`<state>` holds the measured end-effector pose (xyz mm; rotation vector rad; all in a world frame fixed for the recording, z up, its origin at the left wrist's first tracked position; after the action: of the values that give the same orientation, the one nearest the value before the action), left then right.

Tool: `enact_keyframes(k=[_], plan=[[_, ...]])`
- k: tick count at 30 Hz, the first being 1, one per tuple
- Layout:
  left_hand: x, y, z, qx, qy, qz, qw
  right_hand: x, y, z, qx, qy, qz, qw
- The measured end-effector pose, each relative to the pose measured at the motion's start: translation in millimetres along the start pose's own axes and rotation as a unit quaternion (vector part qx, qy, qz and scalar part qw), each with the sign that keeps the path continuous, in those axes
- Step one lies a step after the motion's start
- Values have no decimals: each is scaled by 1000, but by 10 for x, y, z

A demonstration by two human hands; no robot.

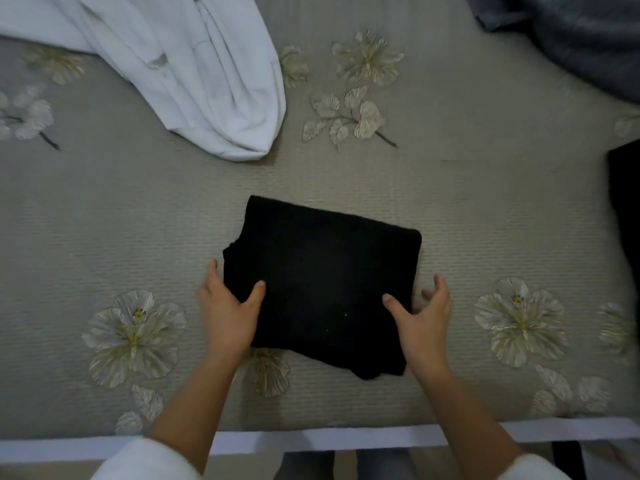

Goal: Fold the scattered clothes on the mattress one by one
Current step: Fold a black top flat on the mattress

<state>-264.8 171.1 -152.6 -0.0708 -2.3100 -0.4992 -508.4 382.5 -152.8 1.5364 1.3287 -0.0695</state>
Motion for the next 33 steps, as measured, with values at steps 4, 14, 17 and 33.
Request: enact_keyframes(k=[4, 14, 17, 33], plan=[[1, -91, -115, -48, 53, -97, 993, 132, -93, 74, -69, -92, 161, 980], [773, 409, -135, -224, 128, -113, 960, -222, 308, -468, -106, -120, 165, 973], [1024, 637, 7, -240, 135, -89, 957, -213, 359, -893, -91, -144, 154, 973], [3735, 1779, 2436, -408, 21, 110, 906, 165, -209, -4090, 100, -281, 177, 938]])
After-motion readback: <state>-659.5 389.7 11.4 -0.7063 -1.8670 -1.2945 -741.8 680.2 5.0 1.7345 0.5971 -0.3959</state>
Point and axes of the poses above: each hand's wrist, its own y-axis away from the middle knuckle, its own z-axis out of the palm, x = y × z, the point moved 8 cm from there along -y, towards the middle knuckle, and after that the axes turned 10 degrees about z, right-handed, at the moved point
